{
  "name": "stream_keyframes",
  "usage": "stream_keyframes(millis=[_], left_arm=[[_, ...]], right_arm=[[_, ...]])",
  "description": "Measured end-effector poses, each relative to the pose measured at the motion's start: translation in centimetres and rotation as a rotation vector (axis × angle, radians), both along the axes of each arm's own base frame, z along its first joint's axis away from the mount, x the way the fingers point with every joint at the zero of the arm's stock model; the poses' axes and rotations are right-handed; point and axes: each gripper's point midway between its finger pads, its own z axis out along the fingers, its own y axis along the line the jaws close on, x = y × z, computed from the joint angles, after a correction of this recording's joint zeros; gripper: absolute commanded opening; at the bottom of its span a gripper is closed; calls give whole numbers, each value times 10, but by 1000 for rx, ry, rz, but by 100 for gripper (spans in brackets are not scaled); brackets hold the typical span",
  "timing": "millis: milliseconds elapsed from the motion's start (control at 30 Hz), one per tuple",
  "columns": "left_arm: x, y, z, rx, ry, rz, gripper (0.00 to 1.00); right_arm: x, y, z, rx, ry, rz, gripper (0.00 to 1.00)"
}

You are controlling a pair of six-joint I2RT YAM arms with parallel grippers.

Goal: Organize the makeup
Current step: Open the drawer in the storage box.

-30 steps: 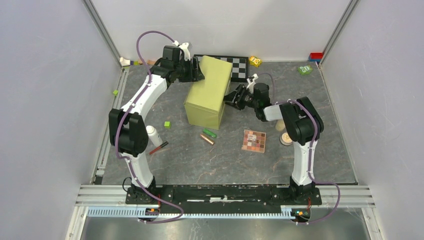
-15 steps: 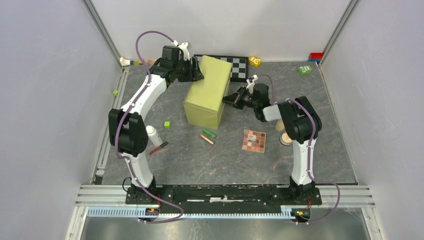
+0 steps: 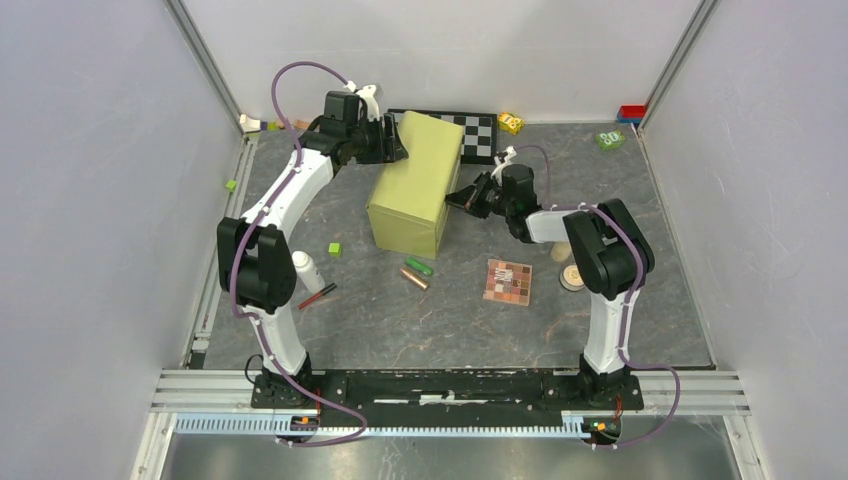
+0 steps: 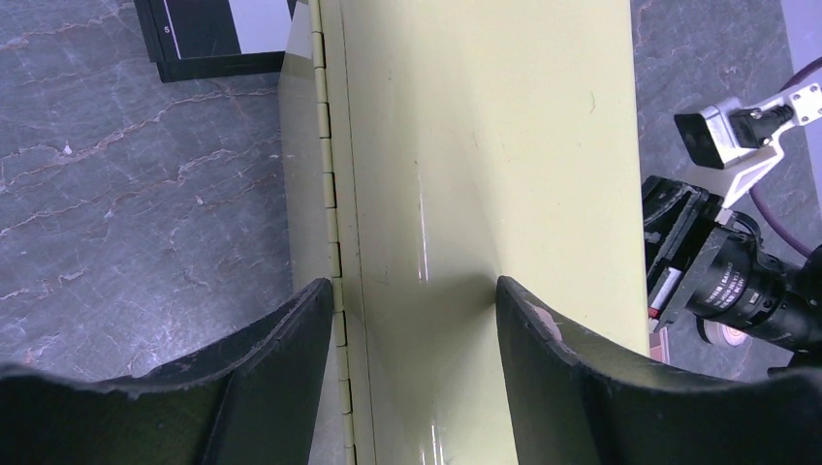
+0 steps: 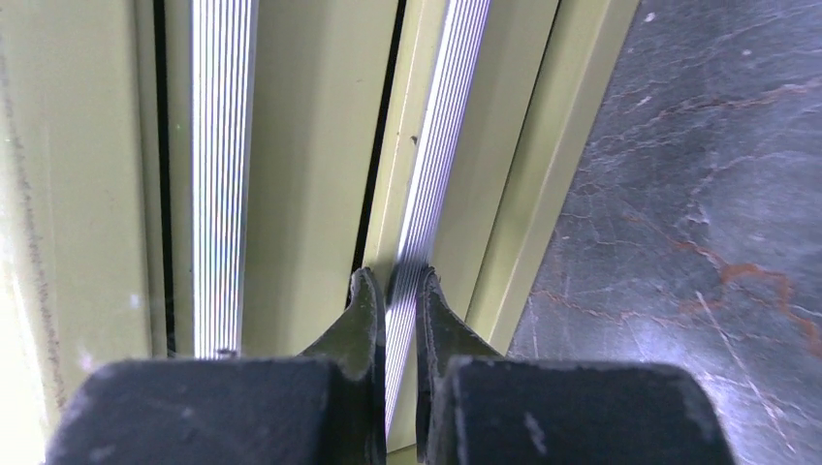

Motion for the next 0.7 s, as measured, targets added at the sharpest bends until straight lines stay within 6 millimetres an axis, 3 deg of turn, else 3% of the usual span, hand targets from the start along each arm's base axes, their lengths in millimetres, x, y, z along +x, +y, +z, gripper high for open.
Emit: stream_keyframes(millis=[200, 433, 567, 633, 700], left_arm=[[0, 0, 0, 0, 0, 1, 67], [1, 0, 0, 1, 0, 1, 67], [0, 0, 0, 1, 0, 1, 67], [0, 0, 0, 1, 0, 1, 67], [0, 0, 0, 1, 0, 1, 67]], right_arm=[[-1, -22, 4, -51, -48, -43, 0], [-9, -38, -19, -96, 1, -71, 2], [-9, -33, -10, -65, -26, -50, 36], [-7, -26, 3, -11, -65, -28, 44], [-5, -19, 16, 48, -105, -7, 45]])
